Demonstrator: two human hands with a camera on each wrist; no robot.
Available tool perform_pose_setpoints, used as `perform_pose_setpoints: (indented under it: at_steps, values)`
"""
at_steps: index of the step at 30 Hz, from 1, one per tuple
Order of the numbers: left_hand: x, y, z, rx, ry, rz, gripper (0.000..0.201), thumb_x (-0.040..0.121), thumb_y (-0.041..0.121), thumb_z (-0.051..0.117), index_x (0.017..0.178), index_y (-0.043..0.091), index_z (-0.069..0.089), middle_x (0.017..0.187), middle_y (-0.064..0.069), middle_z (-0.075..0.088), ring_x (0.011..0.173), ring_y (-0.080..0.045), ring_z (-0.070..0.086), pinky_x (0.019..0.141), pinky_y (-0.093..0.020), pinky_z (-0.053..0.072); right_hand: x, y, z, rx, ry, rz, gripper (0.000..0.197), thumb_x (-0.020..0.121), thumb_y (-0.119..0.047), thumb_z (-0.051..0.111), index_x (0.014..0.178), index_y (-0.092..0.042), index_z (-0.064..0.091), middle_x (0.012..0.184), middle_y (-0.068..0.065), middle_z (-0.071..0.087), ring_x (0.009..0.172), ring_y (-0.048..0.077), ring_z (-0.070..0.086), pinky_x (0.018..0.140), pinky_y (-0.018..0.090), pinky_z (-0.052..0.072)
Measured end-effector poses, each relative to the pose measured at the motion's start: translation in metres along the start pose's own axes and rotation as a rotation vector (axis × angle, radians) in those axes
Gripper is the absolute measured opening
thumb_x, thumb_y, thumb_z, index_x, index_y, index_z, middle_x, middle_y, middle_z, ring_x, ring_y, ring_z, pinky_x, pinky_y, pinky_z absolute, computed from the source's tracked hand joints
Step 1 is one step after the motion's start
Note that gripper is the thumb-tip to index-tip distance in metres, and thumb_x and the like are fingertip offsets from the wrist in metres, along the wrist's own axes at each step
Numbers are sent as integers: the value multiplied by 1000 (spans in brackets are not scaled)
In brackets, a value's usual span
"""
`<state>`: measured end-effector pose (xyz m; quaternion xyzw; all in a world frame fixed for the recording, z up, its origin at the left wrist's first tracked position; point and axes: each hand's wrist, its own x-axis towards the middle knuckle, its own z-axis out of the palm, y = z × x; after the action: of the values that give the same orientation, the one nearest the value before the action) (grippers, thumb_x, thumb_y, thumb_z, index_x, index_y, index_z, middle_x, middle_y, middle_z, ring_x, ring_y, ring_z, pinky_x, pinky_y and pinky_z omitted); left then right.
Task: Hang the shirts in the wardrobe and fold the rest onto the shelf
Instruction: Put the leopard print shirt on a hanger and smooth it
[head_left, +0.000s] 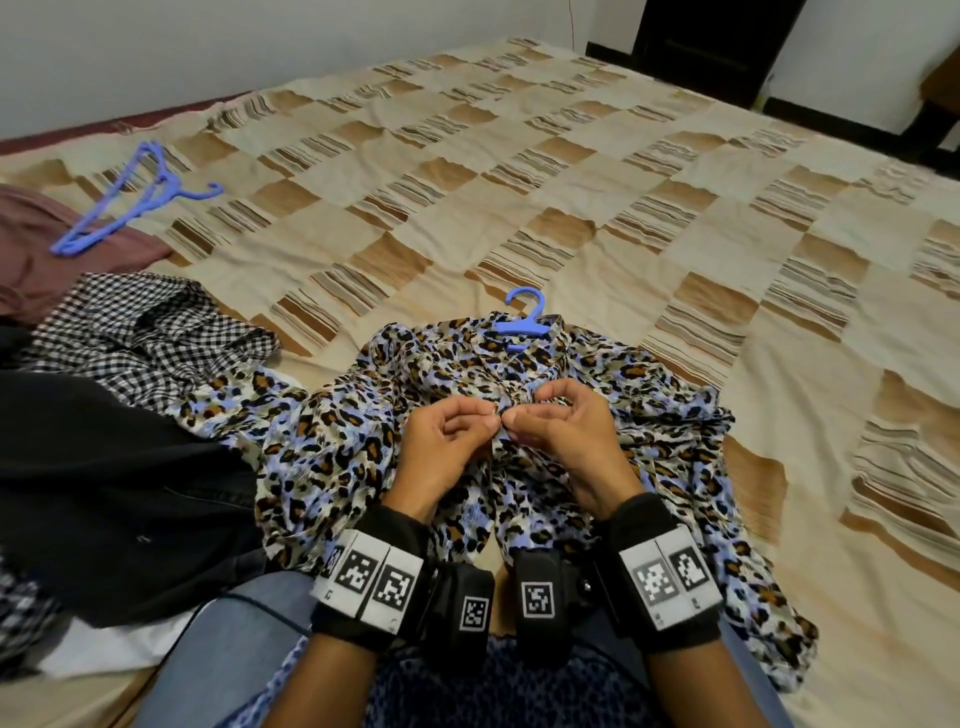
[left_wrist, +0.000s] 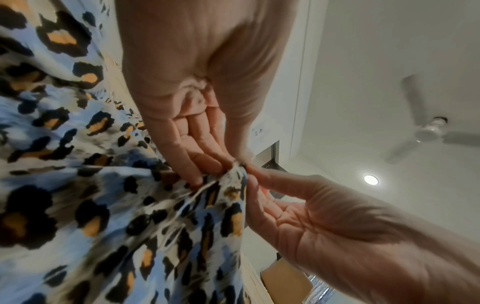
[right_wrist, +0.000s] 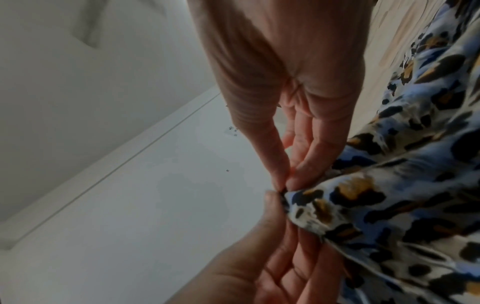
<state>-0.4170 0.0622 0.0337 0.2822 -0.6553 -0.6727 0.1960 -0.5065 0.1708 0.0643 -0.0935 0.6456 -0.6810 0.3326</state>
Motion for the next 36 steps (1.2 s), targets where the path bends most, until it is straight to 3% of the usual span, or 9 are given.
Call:
perform_pose_setpoints:
  at_steps: [4,7,11,17,21,27,31,34,36]
  values:
    - [1,0,0,8,1,-31,16,87,-3,58,94,10,65,68,0,61,59,1,58,62,-12,52,0,0,2,-16,19,-2,29,75,9,70,89,-8,52,77,12,69,65,15,68,67,24,58]
    - [-2,1,3,9,-7,-39,13,93,11,53,91,21,61,69,1,60,58,-2,57,60,-19,52,1,4,4,-85,35,-9,28,74,6,72,86,-10,53,77,12,69,68,17,68,72,27,58]
    - [-2,-1,3,43,-14,-25,9,85,17,65,91,21,58,56,9,62,66,-9,60,74,-25,52,0,5,6,-126,34,-17,27,75,7,71,87,-10,52,74,9,67,71,19,67,75,30,58]
    - [0,-4,1,8,44,-104,19,91,1,54,106,13,56,76,-4,66,61,-8,61,58,-22,54,4,7,6,-144,139,-73,25,81,6,65,91,-14,54,87,11,69,78,18,66,76,30,56]
    - [-2,-7,-4,246,142,-86,16,89,8,60,100,19,59,88,-3,66,78,-22,67,68,-34,58,8,6,0,-179,224,-158,31,82,8,60,90,-21,53,98,8,67,92,17,65,85,30,54]
    - [-1,-26,-5,560,-37,-337,13,81,9,68,82,20,61,96,-3,65,93,-24,64,87,-42,53,4,6,-2,-581,5,-95,11,84,1,62,82,-10,59,75,12,68,72,22,68,72,30,58]
    - [-5,-30,2,837,-73,-418,38,81,24,72,110,15,49,105,1,54,105,-23,55,87,-32,45,6,15,9,-919,-138,42,10,84,-2,63,75,0,66,83,13,71,77,21,71,74,35,59]
    - [-3,-29,2,865,-130,-411,12,90,13,58,101,16,56,111,-2,57,105,-21,54,93,-34,45,8,19,14,-1095,-220,149,14,87,-6,60,88,5,68,93,17,71,85,25,70,82,38,57]
    - [0,-31,0,796,-197,-394,20,91,3,51,91,20,61,112,4,58,103,-18,55,94,-36,47,10,21,15,-1167,-232,174,19,89,-4,56,104,2,67,109,15,67,99,26,65,91,38,53]
